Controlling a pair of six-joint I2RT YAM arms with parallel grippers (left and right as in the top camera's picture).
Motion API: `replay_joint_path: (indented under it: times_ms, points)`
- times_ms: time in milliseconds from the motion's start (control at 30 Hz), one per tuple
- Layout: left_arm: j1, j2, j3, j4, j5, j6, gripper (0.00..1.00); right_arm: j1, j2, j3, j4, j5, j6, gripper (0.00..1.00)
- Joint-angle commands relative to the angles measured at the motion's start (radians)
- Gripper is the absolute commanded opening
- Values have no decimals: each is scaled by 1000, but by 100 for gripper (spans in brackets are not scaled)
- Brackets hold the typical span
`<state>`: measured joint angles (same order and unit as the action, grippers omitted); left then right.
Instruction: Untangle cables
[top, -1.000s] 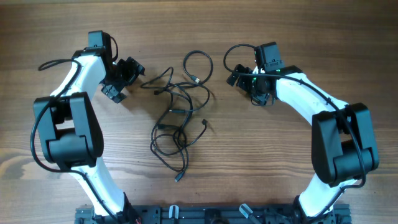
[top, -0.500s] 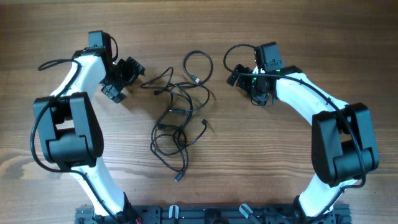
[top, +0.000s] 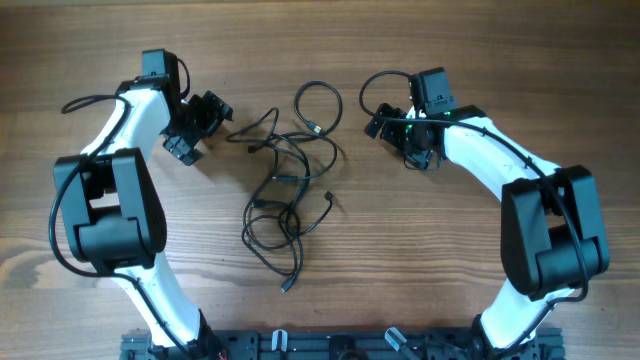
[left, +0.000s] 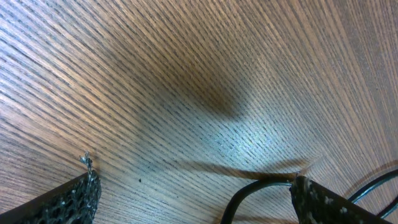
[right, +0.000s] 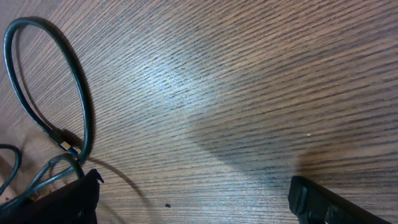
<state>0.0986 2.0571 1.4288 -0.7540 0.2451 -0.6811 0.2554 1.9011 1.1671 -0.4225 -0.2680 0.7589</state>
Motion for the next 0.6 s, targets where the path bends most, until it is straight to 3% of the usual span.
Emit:
replay_joint_path:
  times_ms: [0,300,567]
  points:
    - [2,10,0,3,12,23,100,0,-20,3,3,18,11,100]
    - [2,10,0,-7,13,26,100,0,-20,3,3,18,10,100]
    - [-5,-66,8,-18,152,179,100,0,-20,3,3,18,10,100]
